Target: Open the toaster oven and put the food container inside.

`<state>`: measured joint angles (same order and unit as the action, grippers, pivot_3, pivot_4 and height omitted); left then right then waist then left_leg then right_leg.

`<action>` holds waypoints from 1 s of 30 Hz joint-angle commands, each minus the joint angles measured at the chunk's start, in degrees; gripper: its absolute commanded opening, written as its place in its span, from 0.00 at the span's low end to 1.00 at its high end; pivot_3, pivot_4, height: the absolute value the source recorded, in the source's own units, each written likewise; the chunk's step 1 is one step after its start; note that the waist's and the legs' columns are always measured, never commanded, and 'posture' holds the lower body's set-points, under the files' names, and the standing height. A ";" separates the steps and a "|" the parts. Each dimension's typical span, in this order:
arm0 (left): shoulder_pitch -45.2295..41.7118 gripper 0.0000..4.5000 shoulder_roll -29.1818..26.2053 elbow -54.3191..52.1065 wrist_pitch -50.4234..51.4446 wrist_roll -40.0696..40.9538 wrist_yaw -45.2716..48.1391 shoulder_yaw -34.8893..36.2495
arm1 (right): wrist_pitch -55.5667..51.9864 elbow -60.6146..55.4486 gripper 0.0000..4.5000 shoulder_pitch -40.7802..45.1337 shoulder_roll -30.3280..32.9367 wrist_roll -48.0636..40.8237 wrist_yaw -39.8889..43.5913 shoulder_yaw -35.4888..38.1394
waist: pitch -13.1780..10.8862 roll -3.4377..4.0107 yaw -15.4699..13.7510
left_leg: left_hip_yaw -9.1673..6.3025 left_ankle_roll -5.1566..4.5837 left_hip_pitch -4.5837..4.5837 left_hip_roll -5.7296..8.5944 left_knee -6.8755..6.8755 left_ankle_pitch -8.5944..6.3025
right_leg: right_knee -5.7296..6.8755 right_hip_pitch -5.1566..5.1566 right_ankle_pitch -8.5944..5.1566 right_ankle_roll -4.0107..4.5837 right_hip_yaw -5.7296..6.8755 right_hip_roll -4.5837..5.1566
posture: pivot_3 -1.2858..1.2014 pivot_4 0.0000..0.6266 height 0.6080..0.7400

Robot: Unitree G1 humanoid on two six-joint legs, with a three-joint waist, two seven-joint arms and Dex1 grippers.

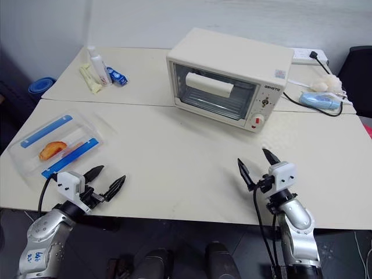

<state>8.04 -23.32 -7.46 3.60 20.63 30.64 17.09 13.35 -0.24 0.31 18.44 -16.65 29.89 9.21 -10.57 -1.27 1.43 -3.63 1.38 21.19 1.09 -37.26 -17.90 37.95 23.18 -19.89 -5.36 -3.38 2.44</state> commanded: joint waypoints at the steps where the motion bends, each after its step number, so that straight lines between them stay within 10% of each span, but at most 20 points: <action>1: -0.55 1.00 -1.10 -3.55 1.11 0.86 0.33 0.04 | -0.09 -0.46 0.98 -0.20 0.67 -0.44 1.32 -0.18 | 0.00 0.00 -0.02 | 0.00 0.00 0.00 0.01 0.00 0.00 | 0.00 0.00 0.00 0.00 0.00 0.01 | 0.52 0.24 1.00; 14: -19.06 1.00 -12.74 -5.51 17.45 21.35 14.20 2.74 | -27.37 -14.67 0.98 16.42 7.68 -12.53 3.77 -2.90 | -0.02 0.04 0.20 | -0.02 0.02 0.00 -0.04 -0.05 0.02 | 0.07 0.04 0.02 0.03 0.02 -0.04 | 0.52 0.24 1.00; 30: -25.94 1.00 -9.53 -6.76 21.13 21.76 14.28 0.21 | -28.66 0.71 0.98 36.07 3.46 -5.69 1.13 -4.14 | -0.02 0.03 0.33 | 0.01 0.24 0.33 0.01 -0.10 0.14 | 0.03 0.35 0.02 0.04 0.02 0.00 | 0.52 0.24 1.00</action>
<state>-18.19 -32.81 -11.64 25.43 41.82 45.35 16.83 -17.02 1.29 35.22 22.11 -22.46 30.88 4.34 -10.59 -1.24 1.76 -3.62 1.62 21.51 1.09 -37.37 -17.76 38.00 23.53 -19.87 -5.33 -3.36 2.43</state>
